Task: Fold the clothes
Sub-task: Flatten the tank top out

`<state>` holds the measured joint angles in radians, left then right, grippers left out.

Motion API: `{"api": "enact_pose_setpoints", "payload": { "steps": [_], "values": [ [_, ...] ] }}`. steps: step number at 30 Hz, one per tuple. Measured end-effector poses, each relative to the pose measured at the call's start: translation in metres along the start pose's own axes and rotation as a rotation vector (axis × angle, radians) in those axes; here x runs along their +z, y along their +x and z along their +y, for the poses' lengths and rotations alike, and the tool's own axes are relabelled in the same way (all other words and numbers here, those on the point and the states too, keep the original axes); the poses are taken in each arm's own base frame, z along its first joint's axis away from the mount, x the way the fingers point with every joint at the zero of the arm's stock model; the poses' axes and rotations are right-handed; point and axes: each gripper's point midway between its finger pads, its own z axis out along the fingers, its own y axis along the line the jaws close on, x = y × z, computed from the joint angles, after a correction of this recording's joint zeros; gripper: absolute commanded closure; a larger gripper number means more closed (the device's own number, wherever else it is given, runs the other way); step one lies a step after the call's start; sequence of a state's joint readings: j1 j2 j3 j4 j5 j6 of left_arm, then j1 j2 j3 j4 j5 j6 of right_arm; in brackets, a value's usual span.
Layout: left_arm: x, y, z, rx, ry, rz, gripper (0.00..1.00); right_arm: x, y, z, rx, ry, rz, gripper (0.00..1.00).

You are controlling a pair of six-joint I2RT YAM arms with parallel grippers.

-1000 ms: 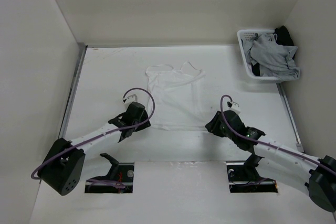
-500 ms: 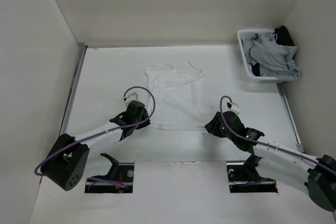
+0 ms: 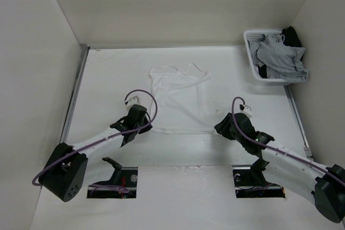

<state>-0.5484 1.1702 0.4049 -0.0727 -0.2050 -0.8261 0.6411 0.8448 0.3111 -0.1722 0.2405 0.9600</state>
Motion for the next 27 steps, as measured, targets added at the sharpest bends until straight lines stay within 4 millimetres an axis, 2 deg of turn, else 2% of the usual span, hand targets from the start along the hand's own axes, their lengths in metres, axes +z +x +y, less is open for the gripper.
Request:
{"api": "enact_pose_setpoints", "payload": {
  "steps": [3,7,10,16,19,24,27],
  "values": [
    [-0.005,-0.007,-0.002,-0.01,0.015,-0.023,0.94,0.003,0.004,-0.004,-0.004,0.02,0.015,0.56],
    [-0.007,-0.011,-0.003,-0.018,0.02,-0.035,0.94,0.011,0.02,-0.013,-0.03,0.064,0.075,0.59],
    [-0.007,-0.01,-0.002,-0.017,0.016,-0.031,0.94,0.013,0.024,-0.01,-0.032,0.051,0.092,0.63],
    [-0.008,-0.006,0.004,-0.018,0.006,-0.024,0.94,0.016,0.023,0.0,-0.018,0.01,0.095,0.66],
    [-0.008,-0.005,0.006,-0.02,0.003,-0.022,0.94,0.019,0.027,0.004,-0.015,-0.007,0.114,0.74],
    [-0.007,-0.003,0.008,-0.02,-0.002,-0.018,0.96,0.022,0.031,0.005,-0.009,-0.008,0.13,0.98],
    [-0.011,-0.007,0.005,-0.023,0.013,-0.03,0.98,0.022,0.028,0.006,-0.004,-0.013,0.115,1.0]
  ]
}}
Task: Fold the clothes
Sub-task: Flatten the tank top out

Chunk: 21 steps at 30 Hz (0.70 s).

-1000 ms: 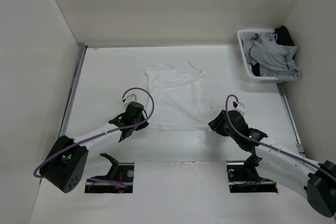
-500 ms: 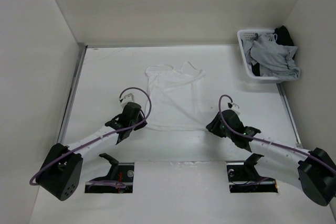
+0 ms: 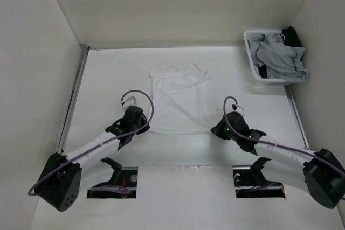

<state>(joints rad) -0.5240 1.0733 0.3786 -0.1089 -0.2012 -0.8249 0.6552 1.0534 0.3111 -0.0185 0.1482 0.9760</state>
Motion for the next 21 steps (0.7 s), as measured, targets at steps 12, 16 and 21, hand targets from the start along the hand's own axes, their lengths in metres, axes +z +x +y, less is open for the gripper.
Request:
{"api": "enact_pose_setpoints", "payload": {
  "steps": [12,16,21],
  "values": [
    [-0.161,-0.15,-0.107,-0.057,0.358,-0.388,1.0,-0.159,-0.113,0.135,-0.095,-0.341,-0.34,1.0],
    [-0.273,-0.222,-0.154,-0.089,0.564,-0.597,1.0,-0.271,-0.171,0.2,-0.12,-0.511,-0.504,1.0],
    [-0.373,-0.266,-0.176,-0.119,0.731,-0.757,0.99,-0.37,-0.211,0.245,-0.142,-0.655,-0.618,1.0]
  ]
}}
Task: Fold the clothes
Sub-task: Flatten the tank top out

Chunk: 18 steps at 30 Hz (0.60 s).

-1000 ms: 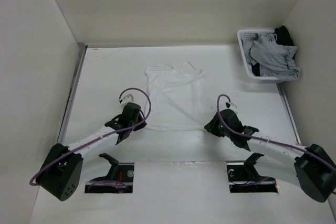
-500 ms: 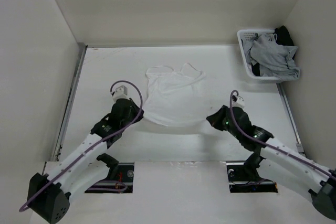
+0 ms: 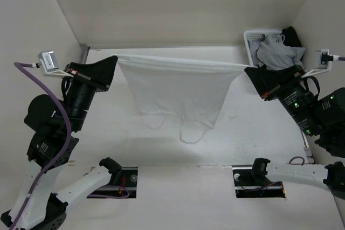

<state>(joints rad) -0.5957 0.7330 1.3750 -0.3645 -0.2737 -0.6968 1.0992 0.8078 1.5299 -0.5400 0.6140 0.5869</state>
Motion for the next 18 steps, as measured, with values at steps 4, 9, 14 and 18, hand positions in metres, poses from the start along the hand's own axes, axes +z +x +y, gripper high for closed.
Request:
{"api": "enact_pose_setpoints", "payload": {
  "steps": [4,9,14,18],
  "values": [
    [0.007,-0.012,-0.006,0.015,0.0,-0.033,0.98,0.015,-0.011,0.005,-0.085,0.035,-0.03,1.0],
    [0.06,0.033,0.053,0.072,-0.16,0.035,0.97,0.074,0.029,-0.052,-0.223,0.2,0.03,1.0],
    [0.118,0.111,0.172,0.054,-0.411,0.218,0.97,0.143,0.087,-0.14,-0.221,0.34,0.21,1.0],
    [0.143,0.156,0.238,0.008,-0.546,0.337,0.97,0.183,0.114,-0.188,-0.176,0.406,0.312,1.0]
  ]
}}
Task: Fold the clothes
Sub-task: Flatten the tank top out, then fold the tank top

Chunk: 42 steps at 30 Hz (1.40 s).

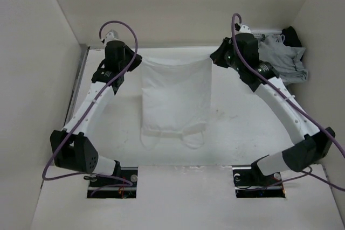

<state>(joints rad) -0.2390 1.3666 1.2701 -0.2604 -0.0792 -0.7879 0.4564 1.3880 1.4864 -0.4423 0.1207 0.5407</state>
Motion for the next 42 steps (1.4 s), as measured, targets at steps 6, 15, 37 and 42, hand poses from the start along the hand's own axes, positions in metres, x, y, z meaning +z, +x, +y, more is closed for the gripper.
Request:
{"api": "enact_pose_setpoints", "payload": {
  "steps": [6,15,37,42],
  "values": [
    [-0.009,-0.04,-0.057,-0.012,0.13,-0.056,0.97,0.002,-0.054,0.036,0.023,-0.104,-0.07,1.0],
    [-0.074,-0.049,-0.075,-0.018,0.286,-0.177,0.97,-0.065,-0.046,0.039,0.058,-0.211,-0.18,1.0],
    [-0.134,0.214,0.166,-0.11,-0.044,0.236,0.97,-0.14,0.36,-0.064,0.165,-0.145,0.518,1.0],
    [-0.126,0.197,0.161,-0.112,-0.1,0.218,0.97,-0.12,0.316,-0.062,0.192,-0.094,0.417,1.0]
  ]
}}
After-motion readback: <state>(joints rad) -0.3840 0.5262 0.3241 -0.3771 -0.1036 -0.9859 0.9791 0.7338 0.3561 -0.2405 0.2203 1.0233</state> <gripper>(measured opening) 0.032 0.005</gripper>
